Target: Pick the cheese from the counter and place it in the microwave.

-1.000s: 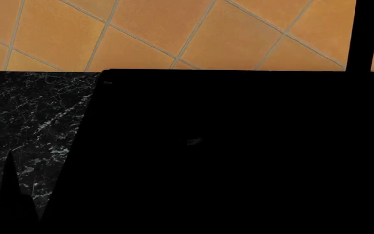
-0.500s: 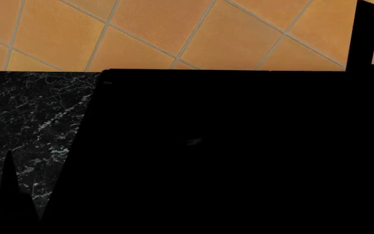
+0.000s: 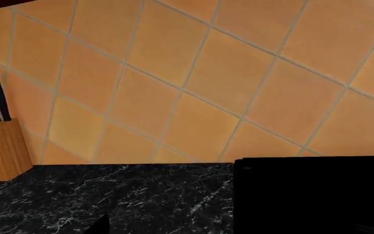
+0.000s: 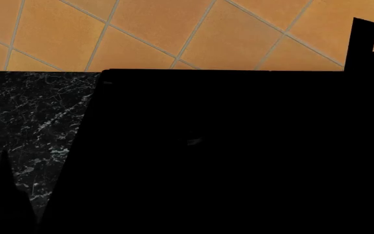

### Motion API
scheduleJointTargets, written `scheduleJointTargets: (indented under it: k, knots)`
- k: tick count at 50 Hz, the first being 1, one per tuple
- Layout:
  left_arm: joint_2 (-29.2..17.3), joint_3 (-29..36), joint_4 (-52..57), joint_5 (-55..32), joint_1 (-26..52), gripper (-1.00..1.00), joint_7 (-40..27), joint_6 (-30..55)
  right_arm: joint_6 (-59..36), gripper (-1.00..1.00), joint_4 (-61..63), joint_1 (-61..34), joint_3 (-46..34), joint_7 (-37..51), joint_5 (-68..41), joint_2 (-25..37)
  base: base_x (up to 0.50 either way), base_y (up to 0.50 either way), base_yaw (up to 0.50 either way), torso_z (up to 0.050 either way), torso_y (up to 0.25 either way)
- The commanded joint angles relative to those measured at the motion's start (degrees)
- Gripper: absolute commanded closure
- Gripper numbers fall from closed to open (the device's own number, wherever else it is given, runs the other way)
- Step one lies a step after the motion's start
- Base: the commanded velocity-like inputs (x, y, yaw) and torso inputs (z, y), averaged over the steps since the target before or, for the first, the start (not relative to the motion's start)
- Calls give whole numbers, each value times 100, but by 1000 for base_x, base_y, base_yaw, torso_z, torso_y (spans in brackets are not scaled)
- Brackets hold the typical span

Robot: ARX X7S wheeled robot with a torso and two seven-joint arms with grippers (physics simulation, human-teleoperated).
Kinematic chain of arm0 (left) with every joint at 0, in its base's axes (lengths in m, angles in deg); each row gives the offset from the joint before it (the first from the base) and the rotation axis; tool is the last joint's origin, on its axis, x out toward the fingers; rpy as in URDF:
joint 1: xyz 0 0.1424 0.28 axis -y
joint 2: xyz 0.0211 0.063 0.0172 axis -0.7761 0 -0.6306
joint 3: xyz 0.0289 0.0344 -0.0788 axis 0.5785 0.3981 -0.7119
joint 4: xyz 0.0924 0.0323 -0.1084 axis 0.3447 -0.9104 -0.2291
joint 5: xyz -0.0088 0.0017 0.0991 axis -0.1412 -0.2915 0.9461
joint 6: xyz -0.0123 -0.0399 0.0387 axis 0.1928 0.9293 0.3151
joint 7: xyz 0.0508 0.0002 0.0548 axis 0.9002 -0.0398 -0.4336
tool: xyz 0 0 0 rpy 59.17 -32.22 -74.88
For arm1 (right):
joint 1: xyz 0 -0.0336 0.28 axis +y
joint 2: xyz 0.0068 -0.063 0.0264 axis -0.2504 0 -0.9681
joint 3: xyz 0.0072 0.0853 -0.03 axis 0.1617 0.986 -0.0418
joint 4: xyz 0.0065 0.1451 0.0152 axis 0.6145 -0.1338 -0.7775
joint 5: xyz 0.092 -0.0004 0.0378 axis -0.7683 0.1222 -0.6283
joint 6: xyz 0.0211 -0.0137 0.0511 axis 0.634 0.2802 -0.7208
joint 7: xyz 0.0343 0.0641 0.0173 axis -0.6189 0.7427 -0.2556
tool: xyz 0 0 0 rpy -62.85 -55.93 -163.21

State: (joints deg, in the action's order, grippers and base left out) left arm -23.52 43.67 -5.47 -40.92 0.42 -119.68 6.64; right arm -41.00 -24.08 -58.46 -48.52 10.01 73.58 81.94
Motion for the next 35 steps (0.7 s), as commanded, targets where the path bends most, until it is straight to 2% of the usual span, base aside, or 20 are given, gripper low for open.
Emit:
scheduleJointTargets:
  k: [1, 18, 31, 35]
  knots:
    - [30, -239, -25, -206, -15, -100, 301, -210, -236, -100, 696, 321, 232, -2075, 2077, -154, 0, 0, 0, 0, 0]
    - [-3, -277, 0, -216, -25, -100, 277, -215, -237, -100, 1506, 723, 392, -2077, 2016, -155, 0, 0, 0, 0, 0]
    - [-25, -282, 54, -235, -59, -100, 252, -216, -237, -100, 2697, 1822, 568, -2077, 2116, -155, 0, 0, 0, 0, 0]
    - [-48, -295, 57, -213, -89, -100, 269, -231, -237, -100, 3428, 2546, 556, -2077, 2109, -155, 0, 0, 0, 0, 0]
